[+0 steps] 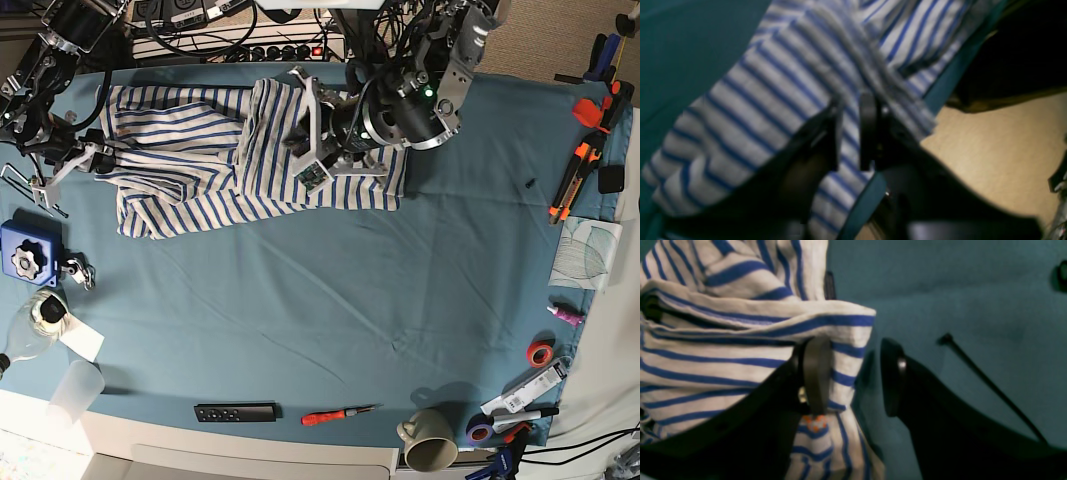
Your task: Fold the T-shirt properly
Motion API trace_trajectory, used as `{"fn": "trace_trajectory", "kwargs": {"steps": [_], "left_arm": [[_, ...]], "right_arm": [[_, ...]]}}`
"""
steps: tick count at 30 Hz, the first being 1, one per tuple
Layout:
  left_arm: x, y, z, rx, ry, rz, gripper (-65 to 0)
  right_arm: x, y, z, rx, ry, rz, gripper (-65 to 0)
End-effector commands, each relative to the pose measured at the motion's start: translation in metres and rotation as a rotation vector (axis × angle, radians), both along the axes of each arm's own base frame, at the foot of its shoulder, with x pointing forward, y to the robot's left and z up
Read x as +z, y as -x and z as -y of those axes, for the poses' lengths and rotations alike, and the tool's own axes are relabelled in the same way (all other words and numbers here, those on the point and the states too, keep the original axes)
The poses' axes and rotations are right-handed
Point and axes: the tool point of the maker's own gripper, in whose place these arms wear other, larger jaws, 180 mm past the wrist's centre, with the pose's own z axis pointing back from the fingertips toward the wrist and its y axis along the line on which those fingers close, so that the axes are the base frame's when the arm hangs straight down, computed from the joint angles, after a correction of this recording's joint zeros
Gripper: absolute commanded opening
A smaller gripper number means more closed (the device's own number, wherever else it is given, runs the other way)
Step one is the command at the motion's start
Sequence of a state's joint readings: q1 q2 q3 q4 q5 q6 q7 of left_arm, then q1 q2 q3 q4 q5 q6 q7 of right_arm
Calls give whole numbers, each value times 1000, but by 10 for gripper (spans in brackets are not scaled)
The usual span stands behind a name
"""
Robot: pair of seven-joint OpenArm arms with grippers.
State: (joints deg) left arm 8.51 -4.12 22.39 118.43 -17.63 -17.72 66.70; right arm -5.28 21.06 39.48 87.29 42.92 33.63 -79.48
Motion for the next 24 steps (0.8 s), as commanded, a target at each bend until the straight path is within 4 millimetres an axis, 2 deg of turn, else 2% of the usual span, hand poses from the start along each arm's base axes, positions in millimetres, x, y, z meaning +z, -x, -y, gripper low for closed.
{"fn": "trace_trajectory", "kwargs": {"steps": [1,5,10,15,17,24], "left_arm": [[8,-7,-1,28,13,27,-644],[3,-19,-26,135,-49,39,-650],[-6,-34,-69,251,-122,44,-650],[-15,-38,-101,291,-173,60,-650],[-19,-36,-105,292,-176,53,-650],[-38,-26,-92,258,-112,-36,-650]], "right_arm": [[20,-13,6,7,9,69,-402],[29,-19,-8,30,-72,124,-402],[35,-23,-16,59,-107,161,-402],[44,-28,-26,97,-152,220,-402],[48,-30,-29,109,-171,243,-402],[40,-26,-24,102,-131,205,-401]]}}
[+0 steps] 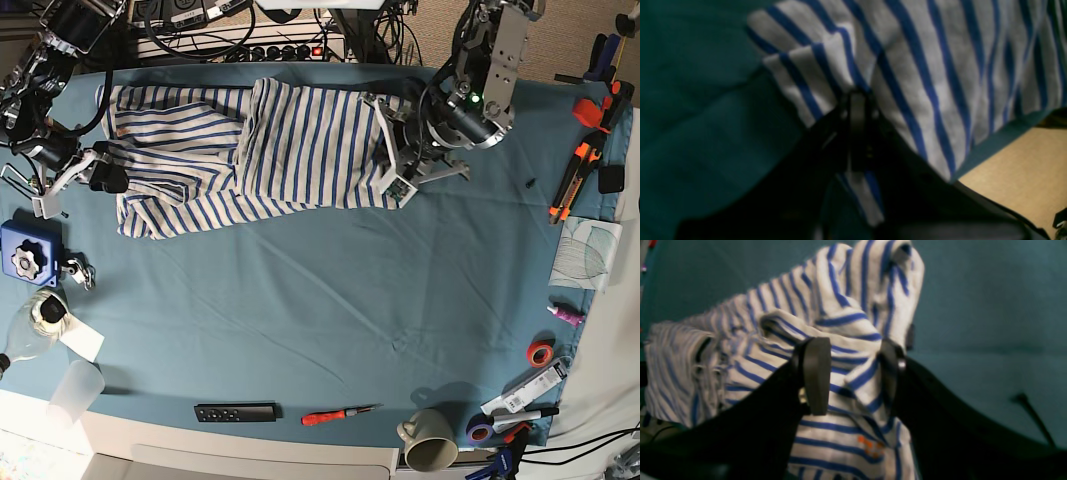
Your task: Fold the T-shirt properly
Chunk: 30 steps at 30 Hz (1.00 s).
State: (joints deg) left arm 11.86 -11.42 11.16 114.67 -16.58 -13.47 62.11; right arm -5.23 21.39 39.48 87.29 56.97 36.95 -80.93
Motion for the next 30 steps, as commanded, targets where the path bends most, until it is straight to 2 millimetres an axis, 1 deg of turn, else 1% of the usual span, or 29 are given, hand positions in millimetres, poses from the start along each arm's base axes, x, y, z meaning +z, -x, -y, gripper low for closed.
{"fn": "trace_trajectory", "kwargs": {"steps": [1,3,5,7,12,17,24,27,30], "left_arm": [[7,-5,3,1,23,27,-650],[4,-5,2,1,20,20,-650],[4,-5,2,1,20,19,-650],[4,-5,2,1,20,19,-650],[4,-5,3,2,23,22,-650],[6,-7,4,4,31,34,-650],[6,-7,4,5,37,38,-650],[7,-8,5,7,41,43,-650],[5,-7,4,7,39,39,-650]], "right_arm": [[14,-8,8,-1,32,43,-401],[10,-5,12,-6,57,21,-397],[6,-2,17,-8,93,-7,-359],[5,0,16,8,103,-6,-340],[5,0,16,12,101,-4,-339],[15,-7,7,-1,21,45,-339],[16,-7,9,-5,26,43,-339],[21,-7,17,-2,51,44,-339],[32,-10,29,3,92,52,-339]]}}
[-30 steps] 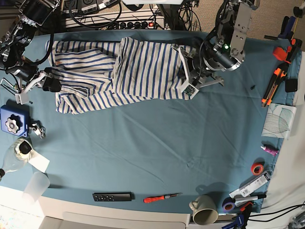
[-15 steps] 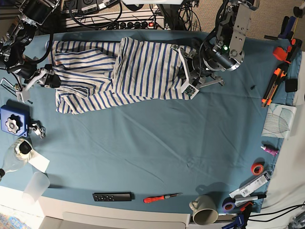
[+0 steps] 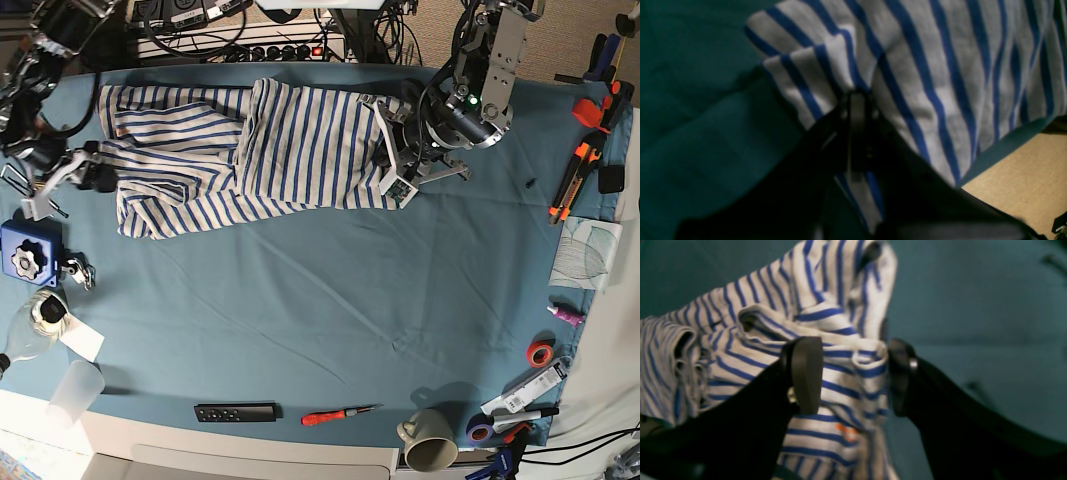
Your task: Fold the T-shirt properly
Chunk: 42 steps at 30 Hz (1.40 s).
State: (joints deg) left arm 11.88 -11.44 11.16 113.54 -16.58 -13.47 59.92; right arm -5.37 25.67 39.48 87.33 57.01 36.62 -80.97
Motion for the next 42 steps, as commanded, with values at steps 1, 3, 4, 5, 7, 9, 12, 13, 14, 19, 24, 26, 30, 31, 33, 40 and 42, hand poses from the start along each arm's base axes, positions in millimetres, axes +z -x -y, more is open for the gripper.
{"fn": "trace_trajectory", "kwargs": {"steps": [1,3,4,5,7,9,12,13,14,19,24,26,30,31,33,40,42], "left_arm": [[8,-5,3,0,23,28,-650],[8,-5,3,1,24,29,-650],[8,-5,3,1,23,28,-650],[8,-5,3,0,24,28,-650],[8,-5,3,1,24,28,-650],[8,-5,3,1,24,28,-650],[8,-5,3,1,24,28,-650],[8,-5,3,1,24,28,-650],[8,-5,3,0,24,29,-650],[8,-5,3,1,24,29,-650],[8,-5,3,1,27,32,-650],[9,-6,4,2,29,35,-650],[9,-6,4,2,30,36,-650],[9,-6,4,2,32,38,-650],[10,-7,4,3,35,43,-650],[10,-7,4,3,35,43,-650],[10,-7,4,3,35,43,-650]], "right_arm": [[21,-10,11,3,38,55,-339],[29,-10,20,7,72,55,-340],[32,-11,24,9,84,55,-340],[34,-11,26,9,91,55,-340],[34,-11,27,-7,84,49,-339],[32,-11,25,-11,74,48,-339],[21,-8,18,-20,54,33,-339],[15,-7,15,-26,44,24,-339],[8,-5,13,-34,41,7,-339],[-23,5,12,-81,41,-61,-339],[-46,13,3,-99,-29,-108,-339],[-55,17,-3,-82,-51,-124,-340],[-67,24,-18,-52,-83,-152,-340],[-68,23,-23,-46,-96,-145,-340],[-66,20,-30,-43,-133,-120,-340],[-56,12,-38,-38,-193,-65,-409],[-57,12,-38,-47,-197,-69,-496]]}}
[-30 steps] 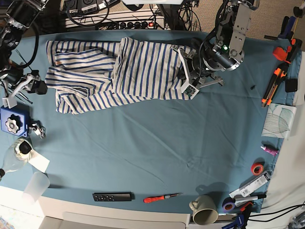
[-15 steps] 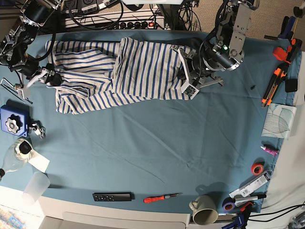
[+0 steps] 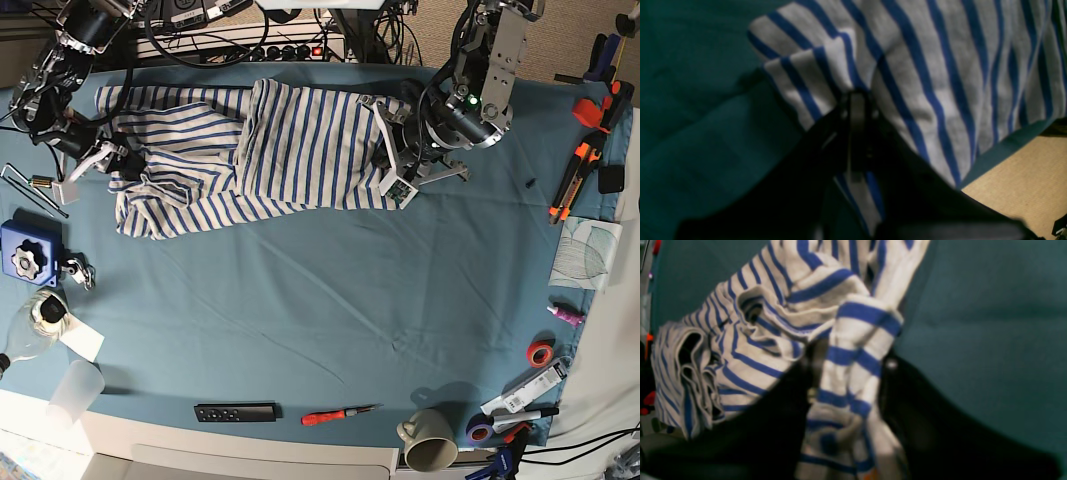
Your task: Fold the T-shirt properly
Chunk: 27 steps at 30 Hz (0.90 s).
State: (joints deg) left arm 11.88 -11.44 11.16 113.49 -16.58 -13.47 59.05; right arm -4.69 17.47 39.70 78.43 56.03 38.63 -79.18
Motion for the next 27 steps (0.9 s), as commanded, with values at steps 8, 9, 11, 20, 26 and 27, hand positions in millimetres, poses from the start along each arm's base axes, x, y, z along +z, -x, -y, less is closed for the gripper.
{"fn": "trace_trajectory", "kwargs": {"steps": [8,9,11,20,26,27], "left_arm": [[8,-5,3,1,26,32,-650],[8,-5,3,1,26,32,-650],[8,-5,4,0,26,31,-650],[8,-4,4,0,26,28,-650],[8,-4,4,0,25,26,-650],[7,-4,4,0,23,23,-650]], "right_arm": [[27,-12,2,9,-19,80,-650],[37,-16,0,17,-29,119,-650],[62,-26,-5,40,-46,208,-650],[121,-45,-49,194,-104,434,-650],[104,-41,-122,408,-224,369,-650],[100,-38,-135,447,-241,352,-650]]}}
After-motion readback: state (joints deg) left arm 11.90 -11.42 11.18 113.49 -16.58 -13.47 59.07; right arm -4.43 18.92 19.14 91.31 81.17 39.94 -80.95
